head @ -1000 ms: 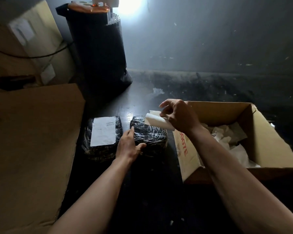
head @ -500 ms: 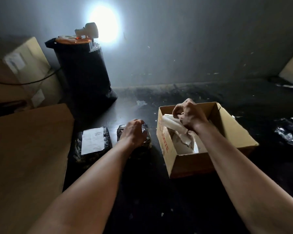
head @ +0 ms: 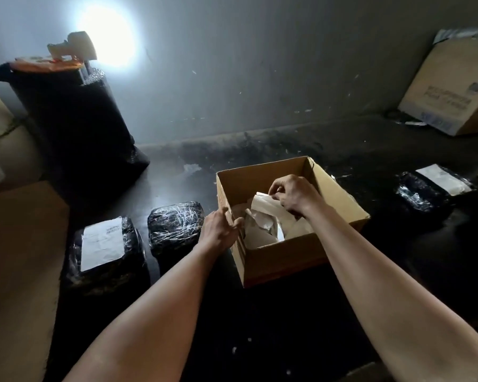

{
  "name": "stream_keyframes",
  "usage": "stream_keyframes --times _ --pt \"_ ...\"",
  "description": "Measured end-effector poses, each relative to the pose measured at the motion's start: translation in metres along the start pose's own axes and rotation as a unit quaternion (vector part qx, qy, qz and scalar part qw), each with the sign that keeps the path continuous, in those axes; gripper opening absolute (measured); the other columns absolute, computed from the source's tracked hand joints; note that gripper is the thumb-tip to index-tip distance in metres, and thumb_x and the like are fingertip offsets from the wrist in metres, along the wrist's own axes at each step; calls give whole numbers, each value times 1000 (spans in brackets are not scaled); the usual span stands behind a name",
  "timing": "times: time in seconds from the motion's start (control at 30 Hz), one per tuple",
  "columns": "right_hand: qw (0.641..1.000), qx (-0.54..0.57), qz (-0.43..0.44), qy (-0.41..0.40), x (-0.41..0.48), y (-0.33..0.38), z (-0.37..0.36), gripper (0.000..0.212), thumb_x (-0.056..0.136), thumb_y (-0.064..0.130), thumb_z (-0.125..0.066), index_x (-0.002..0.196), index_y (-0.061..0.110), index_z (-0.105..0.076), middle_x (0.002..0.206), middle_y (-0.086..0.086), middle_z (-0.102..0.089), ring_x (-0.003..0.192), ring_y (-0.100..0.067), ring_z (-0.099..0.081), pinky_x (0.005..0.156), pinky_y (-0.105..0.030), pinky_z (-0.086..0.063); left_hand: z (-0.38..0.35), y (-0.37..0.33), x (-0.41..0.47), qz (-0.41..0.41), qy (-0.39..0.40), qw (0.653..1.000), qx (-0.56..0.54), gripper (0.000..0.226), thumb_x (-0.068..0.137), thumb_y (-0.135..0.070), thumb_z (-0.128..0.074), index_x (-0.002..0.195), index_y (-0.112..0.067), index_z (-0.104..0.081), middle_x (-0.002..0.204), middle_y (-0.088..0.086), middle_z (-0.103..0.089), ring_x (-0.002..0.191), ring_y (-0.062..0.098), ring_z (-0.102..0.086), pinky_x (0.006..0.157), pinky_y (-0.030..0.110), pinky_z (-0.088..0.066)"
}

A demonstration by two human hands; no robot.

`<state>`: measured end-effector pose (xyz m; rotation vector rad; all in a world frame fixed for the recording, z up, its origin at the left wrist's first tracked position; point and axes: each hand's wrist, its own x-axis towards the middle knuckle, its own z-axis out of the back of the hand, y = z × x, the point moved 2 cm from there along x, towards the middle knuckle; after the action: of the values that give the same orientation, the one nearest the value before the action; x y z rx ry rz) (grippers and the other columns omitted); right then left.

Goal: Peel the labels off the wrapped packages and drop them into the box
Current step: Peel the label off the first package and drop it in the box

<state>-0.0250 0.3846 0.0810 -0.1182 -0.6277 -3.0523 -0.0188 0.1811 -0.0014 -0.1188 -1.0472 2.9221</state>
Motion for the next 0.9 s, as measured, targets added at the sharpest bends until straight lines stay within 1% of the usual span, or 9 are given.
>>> stream_keyframes --times 0.2,0.3,0.4,0.47,0.53,0.6,0.77,0.83,0.9 --pt "999 15 -17 30 4 -12 -8 6 85 26 -76 91 25 -76 106 1 -75 95 -17 -69 89 -45 -57 -20 1 1 27 13 996 -90 69 95 -39 -54 155 -28 -22 142 16 -54 127 36 -53 105 41 -44" --pt "999 23 1 44 9 -11 -13 5 87 23 -75 92 22 -77 105 -1 -74 98 -17 -68 87 -37 -57 -23 -2 2 31 14 992 -120 70 96 -35 -52 157 -29 -16 149 13 -47 131 34 -50 109 40 -42" --pt "999 16 12 42 12 -11 -18 6 87 21 -73 90 23 -78 105 -2 -66 109 -20 -59 88 -34 -53 -27 -4 2 30 9 990 -137 69 98 -33 -52 157 -28 -15 150 12 -46 131 33 -50 108 39 -42" --pt "999 -4 3 33 13 -12 -20 5 87 25 -73 89 26 -77 107 0 -65 114 -21 -53 95 -42 -47 -30 -4 2 27 3 988 -149 69 98 -33 -52 156 -30 -15 149 10 -47 130 33 -51 107 40 -43" --pt "999 -33 -10 29 14 -14 -21 6 88 30 -72 91 28 -76 108 3 -70 116 -21 -55 102 -50 -38 -32 -4 3 26 -3 987 -156 68 98 -33 -52 156 -31 -16 150 8 -46 133 31 -49 109 40 -42" --pt "999 -43 -13 29 14 -15 -21 5 87 32 -73 91 29 -75 107 4 -72 113 -22 -59 104 -52 -35 -34 -4 3 26 -11 986 -166 69 98 -33 -52 156 -29 -17 151 7 -45 135 30 -47 110 39 -40" --pt "999 -29 -4 39 14 -20 -22 7 86 31 -74 91 27 -73 105 2 -73 109 -21 -62 102 -50 -39 -37 -4 4 32 -28 981 -192 71 98 -31 -54 157 -27 -15 155 6 -39 140 24 -41 115 33 -34" --pt "999 -24 6 38 14 -21 -22 6 89 30 -71 91 27 -75 105 1 -72 109 -20 -60 95 -44 -45 -39 -2 4 35 -31 980 -196 70 98 -31 -54 157 -29 -15 155 5 -40 140 24 -41 115 34 -35" --pt "999 -18 11 40 14 -22 -22 7 90 29 -69 90 26 -75 105 0 -72 108 -20 -60 92 -42 -48 -39 -1 4 40 -34 979 -198 70 98 -32 -54 157 -32 -16 154 5 -41 139 25 -43 115 38 -36"
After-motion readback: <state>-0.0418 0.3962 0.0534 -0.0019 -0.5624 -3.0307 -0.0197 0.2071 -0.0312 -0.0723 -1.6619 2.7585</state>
